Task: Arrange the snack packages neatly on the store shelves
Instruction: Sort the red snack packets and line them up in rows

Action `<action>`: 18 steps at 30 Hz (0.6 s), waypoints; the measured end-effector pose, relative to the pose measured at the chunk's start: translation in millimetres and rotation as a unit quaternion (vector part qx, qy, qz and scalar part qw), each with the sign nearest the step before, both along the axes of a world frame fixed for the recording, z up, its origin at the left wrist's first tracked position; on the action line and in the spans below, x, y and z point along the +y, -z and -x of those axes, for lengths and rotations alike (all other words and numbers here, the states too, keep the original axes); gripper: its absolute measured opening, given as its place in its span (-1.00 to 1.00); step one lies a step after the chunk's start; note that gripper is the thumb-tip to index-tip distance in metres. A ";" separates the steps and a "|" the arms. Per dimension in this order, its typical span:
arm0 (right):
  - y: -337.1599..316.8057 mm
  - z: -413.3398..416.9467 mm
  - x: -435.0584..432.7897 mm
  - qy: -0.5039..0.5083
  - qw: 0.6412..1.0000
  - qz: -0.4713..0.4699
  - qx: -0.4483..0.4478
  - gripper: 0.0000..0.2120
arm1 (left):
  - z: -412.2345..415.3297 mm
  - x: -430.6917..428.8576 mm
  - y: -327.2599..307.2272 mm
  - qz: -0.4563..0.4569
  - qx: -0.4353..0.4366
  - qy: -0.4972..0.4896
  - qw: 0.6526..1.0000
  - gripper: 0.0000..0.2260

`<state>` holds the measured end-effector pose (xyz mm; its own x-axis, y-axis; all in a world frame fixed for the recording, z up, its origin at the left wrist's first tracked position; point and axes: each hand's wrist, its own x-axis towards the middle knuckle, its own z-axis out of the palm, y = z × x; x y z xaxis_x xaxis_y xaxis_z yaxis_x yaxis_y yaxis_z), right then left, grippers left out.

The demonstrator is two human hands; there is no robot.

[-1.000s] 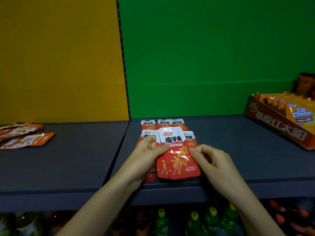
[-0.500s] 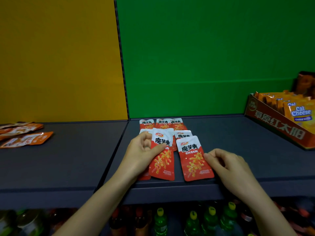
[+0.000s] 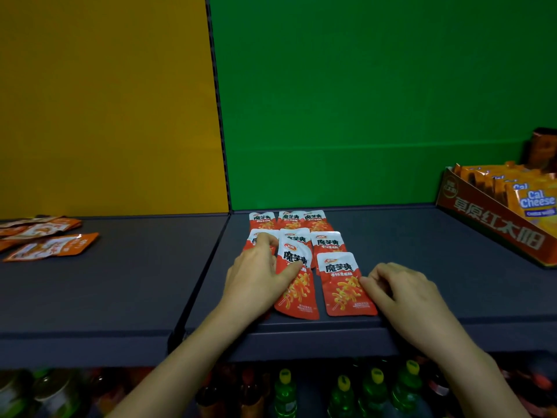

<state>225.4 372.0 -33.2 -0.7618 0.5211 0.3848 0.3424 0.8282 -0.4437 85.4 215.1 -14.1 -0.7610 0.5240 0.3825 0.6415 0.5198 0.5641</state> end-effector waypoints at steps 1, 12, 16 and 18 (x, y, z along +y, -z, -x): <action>-0.2 0.2 0.1 -0.001 1.000 -0.001 -0.004 -0.73 | -1.1 0.8 -0.4 0.015 0.018 -0.008 1.000 -0.57; -6.0 -0.3 -0.9 -0.010 0.999 -0.014 0.033 -0.75 | -12.1 4.0 -1.8 0.074 0.168 -0.037 0.982 -0.56; -15.9 5.6 -10.4 -0.048 0.995 -0.039 0.076 -0.84 | -3.5 -13.0 -7.1 -0.015 0.260 -0.036 0.965 -0.68; -24.2 14.6 -18.4 -0.087 0.992 -0.055 0.070 -0.89 | 8.7 -26.5 -8.2 -0.021 0.294 -0.047 0.954 -0.74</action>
<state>210.9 353.5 -9.1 -0.7716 0.3358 0.5402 0.1320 0.9153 -0.3804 76.7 188.5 -6.0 -0.4510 0.4398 0.7766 0.8055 0.5753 0.1420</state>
